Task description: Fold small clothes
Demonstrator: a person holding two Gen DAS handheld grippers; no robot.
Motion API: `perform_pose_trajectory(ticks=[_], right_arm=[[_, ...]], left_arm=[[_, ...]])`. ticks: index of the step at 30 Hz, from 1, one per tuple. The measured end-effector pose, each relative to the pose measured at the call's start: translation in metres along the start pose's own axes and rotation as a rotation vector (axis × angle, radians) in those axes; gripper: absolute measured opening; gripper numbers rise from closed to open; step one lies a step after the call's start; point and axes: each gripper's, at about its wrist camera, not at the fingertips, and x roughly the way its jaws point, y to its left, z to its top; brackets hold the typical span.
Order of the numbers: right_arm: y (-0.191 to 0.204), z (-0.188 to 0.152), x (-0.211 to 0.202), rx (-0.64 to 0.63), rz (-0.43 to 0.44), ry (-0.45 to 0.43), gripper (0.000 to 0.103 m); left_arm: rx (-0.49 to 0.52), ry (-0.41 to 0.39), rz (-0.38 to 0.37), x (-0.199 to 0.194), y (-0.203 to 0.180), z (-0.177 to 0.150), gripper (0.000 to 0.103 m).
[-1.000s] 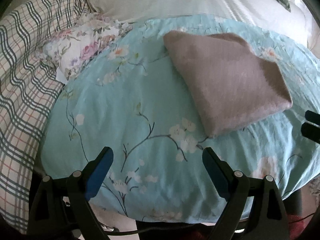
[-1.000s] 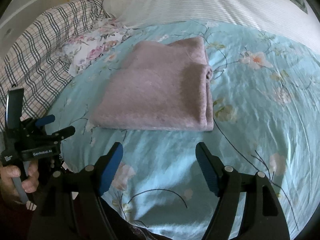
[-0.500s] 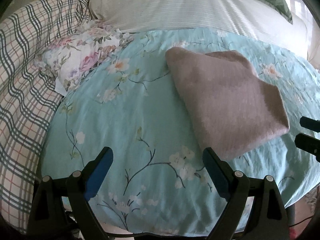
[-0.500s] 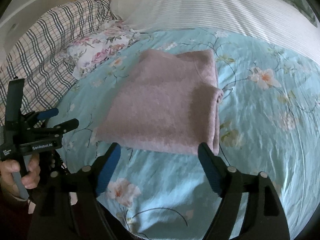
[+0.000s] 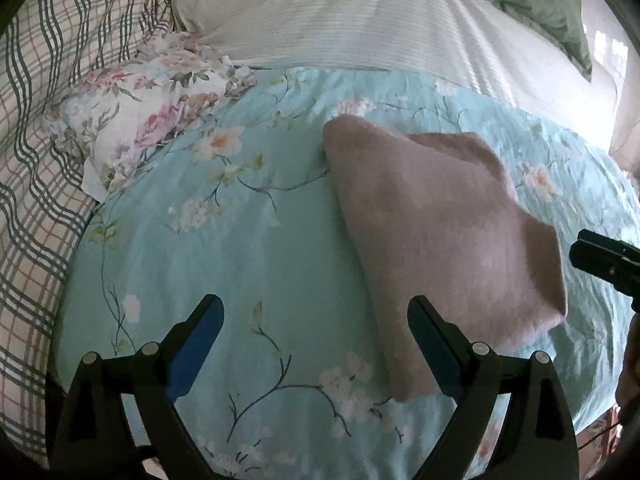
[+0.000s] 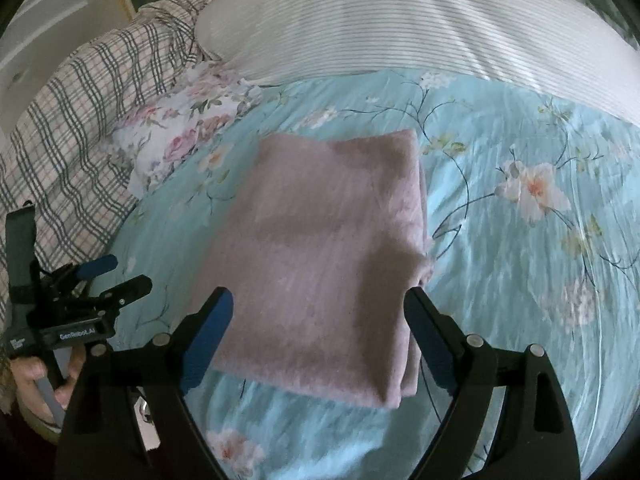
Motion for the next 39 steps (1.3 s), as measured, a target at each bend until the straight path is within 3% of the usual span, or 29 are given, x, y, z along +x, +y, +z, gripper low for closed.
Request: perform_pose_trajectory(ticks=[4,8,19,39], right_arm=[[0.004,0.003,0.001,-0.004,0.006,0.007,0.088],[0.007,-0.003,-0.002,-0.011,-0.001,0.006,0.091],[0.009,-0.024,-0.014,-0.039,-0.034,0.022,0.099],[0.020,-0.047,-0.026,-0.061,-0.047,0.035,0.099]], left_arm=[[0.016,0.009,0.016,0.001,-0.005,0.003,0.094],[0.057,0.021,0.081,0.002,-0.016,-0.001,0.094],[0.074,0.032,0.077,-0.008,-0.030,-0.017,0.094],[0.083,0.029,0.048,-0.021,-0.033,-0.034,0.094]])
